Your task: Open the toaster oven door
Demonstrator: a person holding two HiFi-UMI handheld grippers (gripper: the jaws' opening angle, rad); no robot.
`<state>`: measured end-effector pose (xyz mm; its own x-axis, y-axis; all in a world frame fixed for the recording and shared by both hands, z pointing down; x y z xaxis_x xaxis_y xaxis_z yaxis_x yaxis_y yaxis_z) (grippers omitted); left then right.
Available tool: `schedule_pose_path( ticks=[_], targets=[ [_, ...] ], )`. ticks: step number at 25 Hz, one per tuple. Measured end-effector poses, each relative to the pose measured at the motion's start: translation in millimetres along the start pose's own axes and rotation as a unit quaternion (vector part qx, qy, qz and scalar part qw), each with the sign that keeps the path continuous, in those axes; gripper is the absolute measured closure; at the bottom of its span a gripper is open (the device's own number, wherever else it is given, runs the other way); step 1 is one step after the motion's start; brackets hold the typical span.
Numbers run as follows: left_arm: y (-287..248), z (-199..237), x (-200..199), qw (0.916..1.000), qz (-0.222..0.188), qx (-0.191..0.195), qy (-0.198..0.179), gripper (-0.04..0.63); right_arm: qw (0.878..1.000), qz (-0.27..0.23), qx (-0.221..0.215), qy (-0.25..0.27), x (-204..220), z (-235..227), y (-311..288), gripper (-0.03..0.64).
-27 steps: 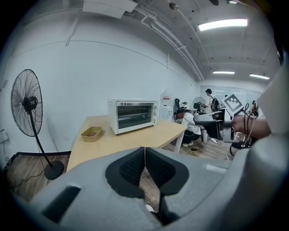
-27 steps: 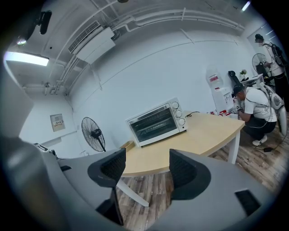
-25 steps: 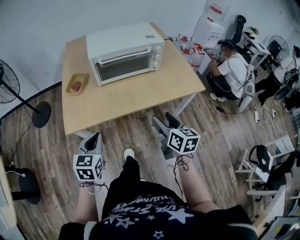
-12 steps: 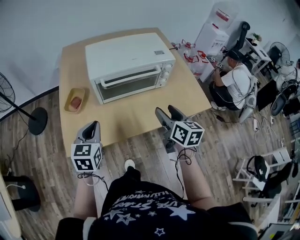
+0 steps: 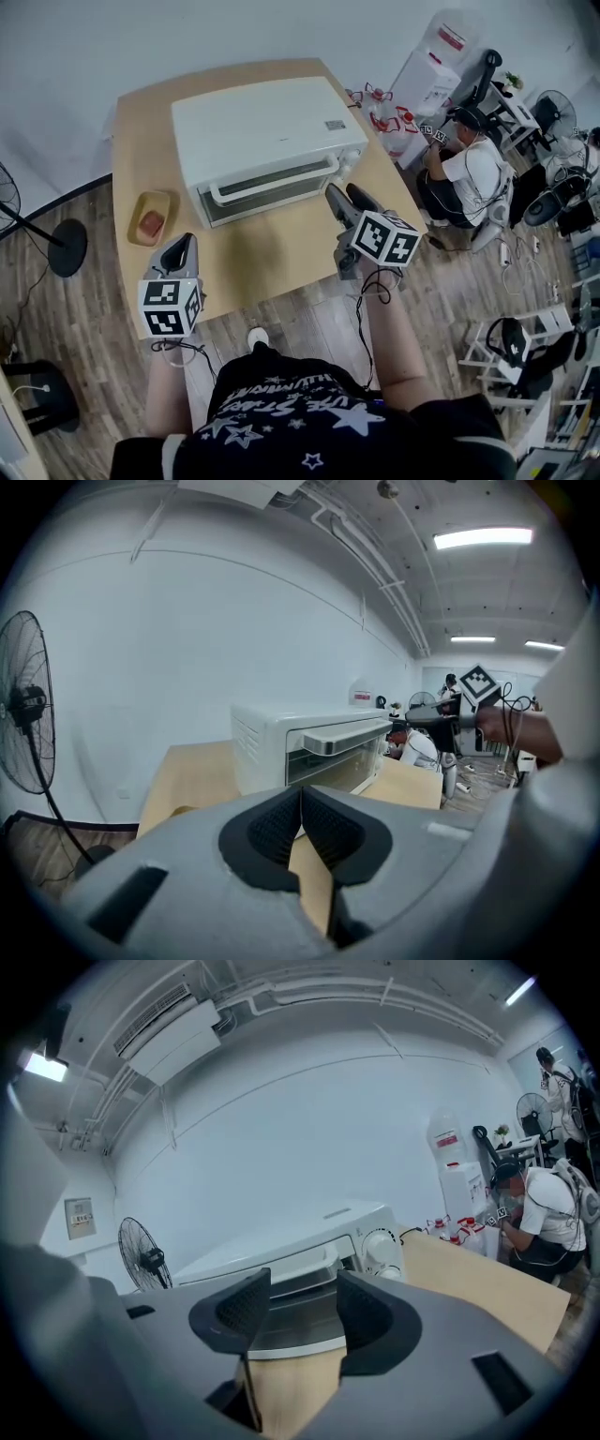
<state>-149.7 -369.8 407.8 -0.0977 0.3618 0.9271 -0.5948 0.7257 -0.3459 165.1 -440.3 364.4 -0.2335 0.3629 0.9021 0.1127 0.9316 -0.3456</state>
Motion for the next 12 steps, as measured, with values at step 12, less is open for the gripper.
schedule_pose_path(
  ticks=[12],
  targets=[
    [-22.2,13.5,2.4,0.9999,0.01,0.008,0.002,0.574,0.999,0.006,0.029,0.038,-21.2,-8.5,-57.4,0.443]
  ],
)
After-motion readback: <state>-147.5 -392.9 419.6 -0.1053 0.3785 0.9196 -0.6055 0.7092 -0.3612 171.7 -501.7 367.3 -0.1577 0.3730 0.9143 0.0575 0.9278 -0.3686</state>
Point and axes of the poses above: the fingertips, and each gripper's own axes: y backward along the fingers, z to its left, x out of its underside, the point moved 2 cm from there along y, backward along the fingers, and after that the axes turned 15 degrees about x, right-handed, at the moved point
